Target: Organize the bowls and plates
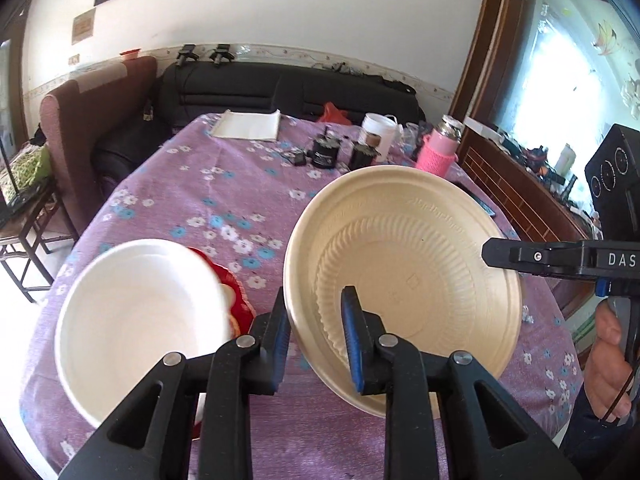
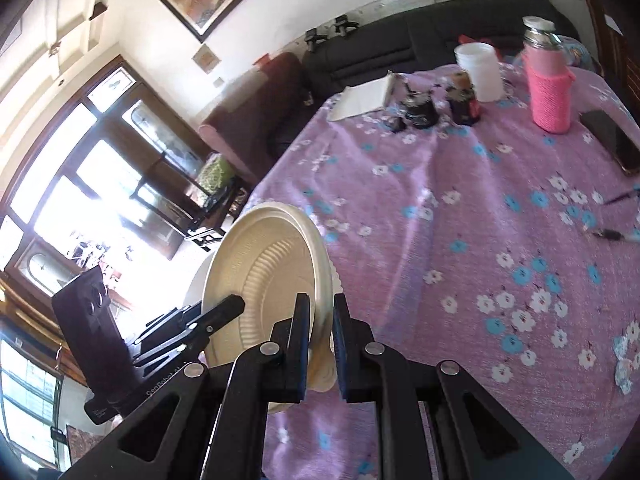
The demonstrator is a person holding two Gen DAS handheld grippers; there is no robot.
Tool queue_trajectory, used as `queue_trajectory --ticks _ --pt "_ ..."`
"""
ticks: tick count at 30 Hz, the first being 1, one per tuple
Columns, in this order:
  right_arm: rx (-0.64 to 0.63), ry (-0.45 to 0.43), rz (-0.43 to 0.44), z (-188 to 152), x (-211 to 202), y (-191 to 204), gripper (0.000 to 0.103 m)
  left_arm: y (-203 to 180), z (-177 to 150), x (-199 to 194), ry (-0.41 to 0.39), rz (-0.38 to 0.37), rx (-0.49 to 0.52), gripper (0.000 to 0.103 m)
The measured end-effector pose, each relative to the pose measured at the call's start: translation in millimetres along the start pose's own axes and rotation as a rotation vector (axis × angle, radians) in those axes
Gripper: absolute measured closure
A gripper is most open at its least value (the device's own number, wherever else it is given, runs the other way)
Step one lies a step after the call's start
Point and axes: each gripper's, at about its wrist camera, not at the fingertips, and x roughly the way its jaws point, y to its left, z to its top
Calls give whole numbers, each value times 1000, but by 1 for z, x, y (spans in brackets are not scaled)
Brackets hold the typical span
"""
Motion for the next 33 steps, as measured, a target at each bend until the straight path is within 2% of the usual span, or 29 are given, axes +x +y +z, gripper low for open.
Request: queue_trajectory --ticks 6,13,19,33 --pt "-42 17 55 13 20 38 90 28 5 -26 -51 54 -43 77" --pt "-34 63 126 20 54 64 90 62 6 -54 -98 125 -93 75" --pt "-23 123 174 23 91 84 90 91 -1 -64 -96 166 -146 71" --pt "-66 215 136 16 148 116 90 148 -20 -54 -43 183 -256 71"
